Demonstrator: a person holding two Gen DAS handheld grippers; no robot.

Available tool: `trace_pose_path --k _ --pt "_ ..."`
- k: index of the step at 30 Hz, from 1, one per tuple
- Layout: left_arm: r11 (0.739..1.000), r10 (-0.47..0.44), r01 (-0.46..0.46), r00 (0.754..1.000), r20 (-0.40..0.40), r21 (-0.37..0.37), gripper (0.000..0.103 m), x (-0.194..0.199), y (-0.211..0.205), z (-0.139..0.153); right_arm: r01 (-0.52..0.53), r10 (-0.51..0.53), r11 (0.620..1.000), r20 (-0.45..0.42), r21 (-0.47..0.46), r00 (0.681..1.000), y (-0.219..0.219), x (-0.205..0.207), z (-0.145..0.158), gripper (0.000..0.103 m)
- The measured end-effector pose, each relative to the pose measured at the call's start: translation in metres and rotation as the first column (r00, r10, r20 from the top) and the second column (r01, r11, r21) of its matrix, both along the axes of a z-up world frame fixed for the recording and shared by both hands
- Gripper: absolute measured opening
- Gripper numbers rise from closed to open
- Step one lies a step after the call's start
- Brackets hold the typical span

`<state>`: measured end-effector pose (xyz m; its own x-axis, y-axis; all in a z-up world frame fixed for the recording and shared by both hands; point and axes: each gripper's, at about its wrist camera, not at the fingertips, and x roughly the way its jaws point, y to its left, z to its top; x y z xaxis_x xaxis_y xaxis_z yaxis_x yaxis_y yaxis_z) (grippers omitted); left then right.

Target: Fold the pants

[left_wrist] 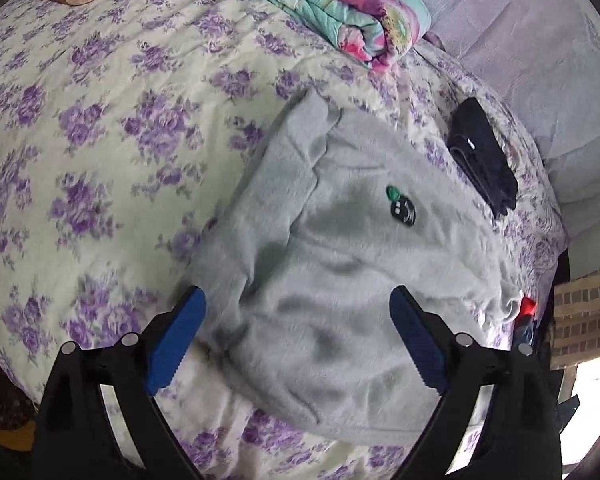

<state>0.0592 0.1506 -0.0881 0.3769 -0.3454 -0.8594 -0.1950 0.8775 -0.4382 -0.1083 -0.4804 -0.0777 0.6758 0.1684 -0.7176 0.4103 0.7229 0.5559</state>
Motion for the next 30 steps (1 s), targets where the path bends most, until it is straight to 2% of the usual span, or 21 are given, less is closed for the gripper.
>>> trace_pose_path --k 3,5,8,11,15,17,20,22,25,27,29,30 --pt "1.0 0.011 -0.011 0.999 0.034 0.01 0.091 0.041 -0.007 0.016 -0.129 0.133 0.984 0.025 -0.119 0.991 -0.001 0.063 0.026 0.063" --pt "1.0 -0.004 0.003 0.999 0.038 0.015 0.091 0.068 -0.012 0.023 -0.248 0.26 0.945 0.028 -0.211 0.965 0.004 0.104 0.04 0.063" --pt "0.999 -0.009 0.008 1.0 0.02 0.039 0.091 0.1 -0.025 0.023 -0.437 0.445 0.842 -0.049 -0.315 0.894 0.014 0.163 0.043 0.068" --pt "0.999 -0.005 0.004 1.0 0.003 0.052 0.091 0.122 -0.034 0.018 -0.536 0.542 0.739 -0.113 -0.408 0.833 0.02 0.211 0.034 0.068" --pt "0.999 0.031 -0.029 0.998 -0.046 0.029 0.091 0.133 -0.037 0.004 -0.643 0.644 0.647 -0.159 -0.41 0.748 0.027 0.271 0.014 0.068" --pt "0.998 0.042 -0.039 0.997 -0.071 0.041 0.091 0.136 -0.038 -0.002 -0.702 0.701 0.58 -0.186 -0.413 0.688 0.04 0.295 0.003 0.068" --pt "0.996 0.069 -0.063 0.991 -0.113 0.056 0.091 0.14 -0.035 -0.011 -0.796 0.789 0.442 -0.242 -0.414 0.564 0.063 0.326 -0.015 0.067" --pt "0.995 0.085 -0.078 0.987 -0.133 0.056 0.091 0.14 -0.033 -0.015 -0.852 0.836 0.361 -0.274 -0.378 0.476 0.075 0.344 -0.027 0.057" --pt "0.994 0.097 -0.089 0.985 -0.143 0.062 0.091 0.139 -0.033 -0.017 -0.915 0.879 0.254 -0.32 -0.313 0.353 0.086 0.361 -0.044 0.047" --pt "0.995 0.094 -0.086 0.985 -0.146 0.056 0.091 0.141 -0.034 -0.017 -0.935 0.89 0.209 -0.341 -0.286 0.303 0.089 0.367 -0.053 0.046" --pt "0.996 0.083 -0.077 0.985 -0.153 0.048 0.091 0.143 -0.035 -0.017 -0.948 0.899 0.199 -0.339 -0.247 0.277 0.089 0.369 -0.058 0.036" --pt "0.996 0.081 -0.073 0.985 -0.154 0.057 0.091 0.144 -0.036 -0.017 -0.952 0.902 0.196 -0.337 -0.237 0.27 0.09 0.368 -0.058 0.025"
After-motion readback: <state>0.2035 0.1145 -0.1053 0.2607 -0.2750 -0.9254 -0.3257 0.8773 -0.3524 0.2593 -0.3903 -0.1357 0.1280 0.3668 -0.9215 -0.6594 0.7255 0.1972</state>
